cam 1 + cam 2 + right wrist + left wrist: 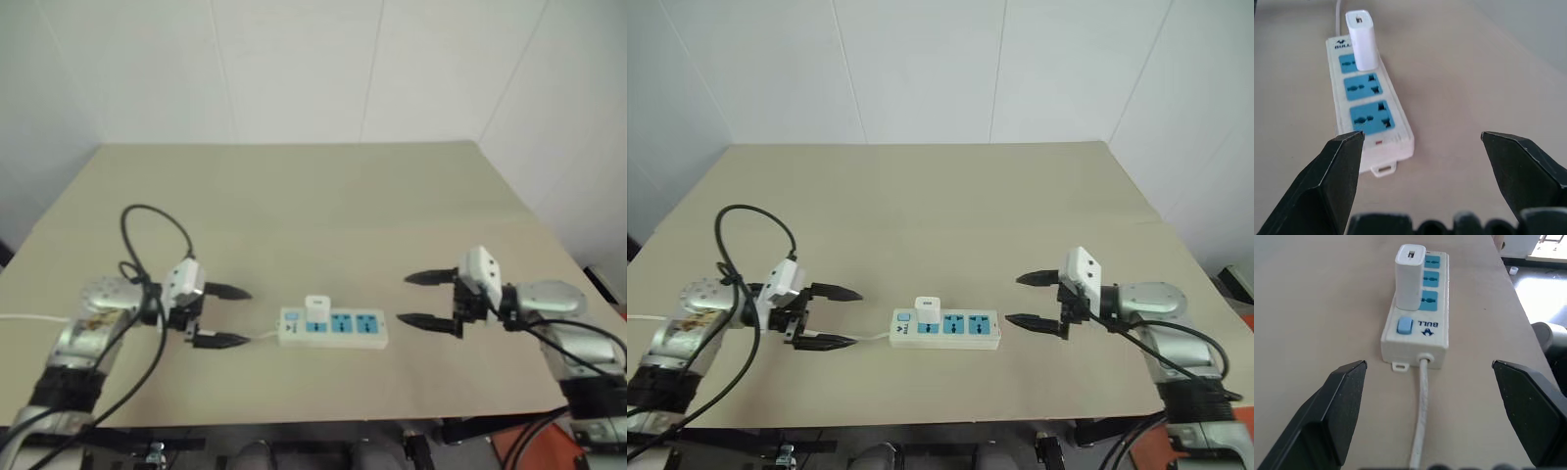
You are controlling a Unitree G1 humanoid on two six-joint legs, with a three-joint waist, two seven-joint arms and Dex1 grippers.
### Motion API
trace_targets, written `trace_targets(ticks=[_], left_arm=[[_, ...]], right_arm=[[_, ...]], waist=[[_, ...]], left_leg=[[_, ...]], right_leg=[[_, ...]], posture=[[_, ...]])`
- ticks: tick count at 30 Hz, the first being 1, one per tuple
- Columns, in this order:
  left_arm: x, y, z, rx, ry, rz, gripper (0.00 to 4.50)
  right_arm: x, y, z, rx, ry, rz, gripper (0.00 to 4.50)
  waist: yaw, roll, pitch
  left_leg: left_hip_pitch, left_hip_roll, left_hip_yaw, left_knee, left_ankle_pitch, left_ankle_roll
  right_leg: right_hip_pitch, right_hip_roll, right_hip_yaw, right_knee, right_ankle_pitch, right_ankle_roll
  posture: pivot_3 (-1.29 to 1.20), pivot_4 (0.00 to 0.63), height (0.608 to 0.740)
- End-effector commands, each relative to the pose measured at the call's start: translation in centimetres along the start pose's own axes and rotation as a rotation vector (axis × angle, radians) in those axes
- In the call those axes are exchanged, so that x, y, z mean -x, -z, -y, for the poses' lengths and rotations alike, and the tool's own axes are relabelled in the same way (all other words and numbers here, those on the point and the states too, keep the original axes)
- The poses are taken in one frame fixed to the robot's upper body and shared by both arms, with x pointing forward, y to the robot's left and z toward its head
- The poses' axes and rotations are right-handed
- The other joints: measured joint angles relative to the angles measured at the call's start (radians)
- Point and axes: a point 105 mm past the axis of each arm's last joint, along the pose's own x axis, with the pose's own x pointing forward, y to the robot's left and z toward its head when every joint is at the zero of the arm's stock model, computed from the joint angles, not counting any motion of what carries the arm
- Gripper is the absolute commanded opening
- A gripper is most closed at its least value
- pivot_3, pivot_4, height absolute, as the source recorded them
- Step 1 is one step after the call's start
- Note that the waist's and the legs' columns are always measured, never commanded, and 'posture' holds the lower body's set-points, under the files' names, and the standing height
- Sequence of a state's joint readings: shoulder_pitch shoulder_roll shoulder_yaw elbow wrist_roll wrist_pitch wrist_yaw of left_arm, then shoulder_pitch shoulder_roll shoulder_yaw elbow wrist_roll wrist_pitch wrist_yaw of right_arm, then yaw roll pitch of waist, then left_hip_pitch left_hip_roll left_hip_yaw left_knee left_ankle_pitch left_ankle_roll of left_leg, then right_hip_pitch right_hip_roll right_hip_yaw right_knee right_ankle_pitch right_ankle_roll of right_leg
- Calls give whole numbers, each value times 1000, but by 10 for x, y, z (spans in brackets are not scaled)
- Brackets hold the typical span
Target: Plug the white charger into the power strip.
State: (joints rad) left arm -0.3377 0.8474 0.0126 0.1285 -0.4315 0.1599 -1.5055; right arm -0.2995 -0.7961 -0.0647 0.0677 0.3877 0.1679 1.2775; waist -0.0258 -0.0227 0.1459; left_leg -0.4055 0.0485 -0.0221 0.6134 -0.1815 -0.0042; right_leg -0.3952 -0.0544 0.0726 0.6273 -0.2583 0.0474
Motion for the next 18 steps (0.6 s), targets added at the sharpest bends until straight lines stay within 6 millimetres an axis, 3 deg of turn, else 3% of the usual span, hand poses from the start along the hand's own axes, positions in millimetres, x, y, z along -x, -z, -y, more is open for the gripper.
trace_targets(ticks=[1, 18], left_arm=[[19, -15, 0, -41, -47, 4, 4465], [30, -19, 4, -17, -124, 24, 4465]], right_arm=[[19, -15, 3, 44, 43, 18, 4500], [49, -4, 0, 24, 143, -61, 4500]], waist=[[3, 0, 1], [12, 0, 1]], left_leg=[[0, 0, 0, 0, 0, 0], [1, 0, 2, 0, 0, 0]], right_leg=[[0, 0, 0, 0, 0, 0], [0, -1, 0, 0, -1, 0]], posture=[[0, 150, 740], [0, 150, 740]])
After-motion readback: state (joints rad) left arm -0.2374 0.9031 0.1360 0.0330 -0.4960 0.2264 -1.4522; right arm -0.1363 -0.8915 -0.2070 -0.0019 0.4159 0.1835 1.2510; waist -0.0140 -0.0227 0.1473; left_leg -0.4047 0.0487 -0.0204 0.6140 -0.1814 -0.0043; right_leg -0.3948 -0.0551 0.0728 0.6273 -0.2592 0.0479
